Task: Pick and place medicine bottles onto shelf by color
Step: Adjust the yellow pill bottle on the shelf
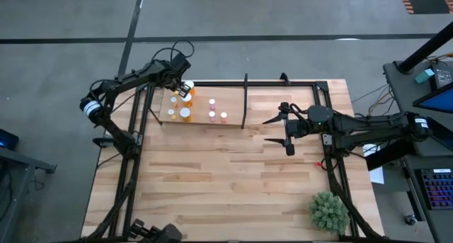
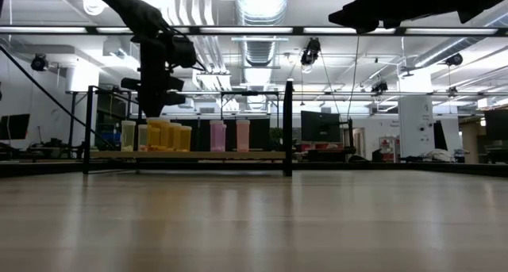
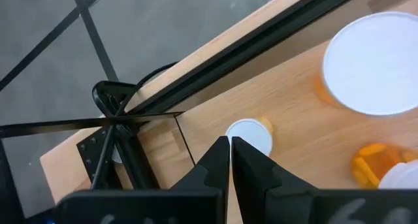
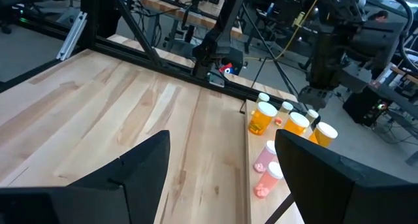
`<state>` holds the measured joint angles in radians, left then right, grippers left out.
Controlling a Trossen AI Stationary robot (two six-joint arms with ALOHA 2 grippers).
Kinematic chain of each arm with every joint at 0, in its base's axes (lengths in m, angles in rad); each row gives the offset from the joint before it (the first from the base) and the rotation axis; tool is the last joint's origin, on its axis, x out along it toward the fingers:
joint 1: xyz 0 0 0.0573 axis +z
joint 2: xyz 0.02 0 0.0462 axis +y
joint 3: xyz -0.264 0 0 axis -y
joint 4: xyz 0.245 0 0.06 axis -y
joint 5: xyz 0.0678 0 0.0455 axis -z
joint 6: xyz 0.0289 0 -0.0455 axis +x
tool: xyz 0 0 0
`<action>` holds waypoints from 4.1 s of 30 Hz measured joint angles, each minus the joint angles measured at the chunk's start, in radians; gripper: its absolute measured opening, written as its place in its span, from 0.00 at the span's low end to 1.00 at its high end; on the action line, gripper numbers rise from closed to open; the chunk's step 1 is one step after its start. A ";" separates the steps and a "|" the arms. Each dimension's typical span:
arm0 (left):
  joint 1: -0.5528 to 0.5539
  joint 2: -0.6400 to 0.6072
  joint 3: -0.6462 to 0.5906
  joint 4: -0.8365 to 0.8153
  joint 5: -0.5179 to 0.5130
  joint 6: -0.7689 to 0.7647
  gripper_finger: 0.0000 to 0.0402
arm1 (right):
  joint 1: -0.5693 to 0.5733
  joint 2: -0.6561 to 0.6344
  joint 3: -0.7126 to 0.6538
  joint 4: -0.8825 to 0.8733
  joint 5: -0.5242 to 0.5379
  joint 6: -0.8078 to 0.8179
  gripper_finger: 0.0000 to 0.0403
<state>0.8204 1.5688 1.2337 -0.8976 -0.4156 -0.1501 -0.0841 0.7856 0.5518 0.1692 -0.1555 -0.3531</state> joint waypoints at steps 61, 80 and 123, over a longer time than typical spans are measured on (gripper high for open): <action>-0.005 -0.004 -0.038 0.052 0.085 0.011 0.00 | 0.000 0.000 0.000 0.000 0.000 -0.006 0.66; -0.004 -0.032 -0.039 0.048 0.054 0.029 0.00 | 0.000 0.000 0.000 0.000 0.000 -0.006 0.66; -0.015 0.000 -0.052 0.078 -0.116 0.002 0.00 | 0.000 0.000 0.000 -0.003 0.000 -0.021 0.66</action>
<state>0.8058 1.5692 1.1815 -0.8196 -0.5312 -0.1478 -0.0837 0.7856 0.5518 0.1660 -0.1558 -0.3740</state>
